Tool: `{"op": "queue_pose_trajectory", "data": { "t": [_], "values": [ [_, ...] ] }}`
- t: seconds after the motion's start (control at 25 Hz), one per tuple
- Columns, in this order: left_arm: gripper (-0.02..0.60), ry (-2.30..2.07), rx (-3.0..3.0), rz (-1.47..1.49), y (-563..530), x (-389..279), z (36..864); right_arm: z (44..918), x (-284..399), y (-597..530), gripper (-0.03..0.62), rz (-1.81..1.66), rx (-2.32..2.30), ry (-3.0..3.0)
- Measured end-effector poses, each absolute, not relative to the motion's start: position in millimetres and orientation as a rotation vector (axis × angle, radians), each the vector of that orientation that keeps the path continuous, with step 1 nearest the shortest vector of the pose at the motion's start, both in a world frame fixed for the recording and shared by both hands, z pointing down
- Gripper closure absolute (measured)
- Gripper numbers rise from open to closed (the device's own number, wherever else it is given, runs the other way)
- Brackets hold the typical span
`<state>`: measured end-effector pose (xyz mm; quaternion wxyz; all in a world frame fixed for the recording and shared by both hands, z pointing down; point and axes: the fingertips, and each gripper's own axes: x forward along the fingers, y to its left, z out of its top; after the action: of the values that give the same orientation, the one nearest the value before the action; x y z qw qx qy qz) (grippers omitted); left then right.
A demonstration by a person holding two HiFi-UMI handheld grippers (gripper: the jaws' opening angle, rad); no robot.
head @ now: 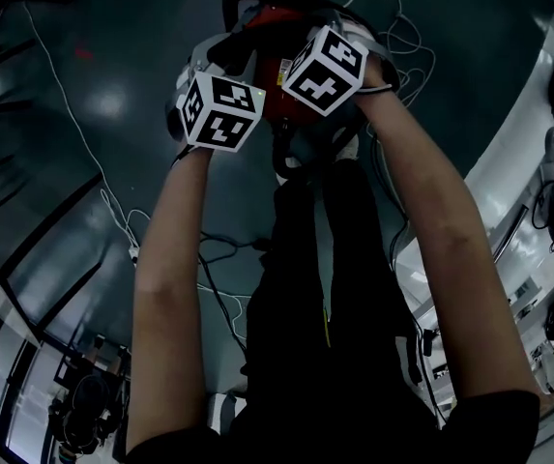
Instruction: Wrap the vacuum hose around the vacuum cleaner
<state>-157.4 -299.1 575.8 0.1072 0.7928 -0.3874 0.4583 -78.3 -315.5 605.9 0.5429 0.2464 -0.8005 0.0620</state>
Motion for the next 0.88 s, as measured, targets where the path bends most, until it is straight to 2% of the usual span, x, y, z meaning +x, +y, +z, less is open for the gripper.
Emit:
{"op": "queue_pose_trajectory", "data": {
  "t": [0.48,0.68,0.88],
  "values": [
    [0.449,-1.116,2.169,1.384,-314.6,-162.3,602.8,610.0,-80.6,-324.6,0.407,0.169,0.542,-1.982],
    [0.455,-1.130,2.081,1.371,-321.2,-169.2,617.8,598.5,-70.9,-326.7,0.462,0.212,0.620,-2.041],
    [0.459,-1.155,2.015,1.336,-324.7,-173.1,631.7,609.0,-44.8,-321.1,0.470,0.248,0.651,-2.035]
  ]
}}
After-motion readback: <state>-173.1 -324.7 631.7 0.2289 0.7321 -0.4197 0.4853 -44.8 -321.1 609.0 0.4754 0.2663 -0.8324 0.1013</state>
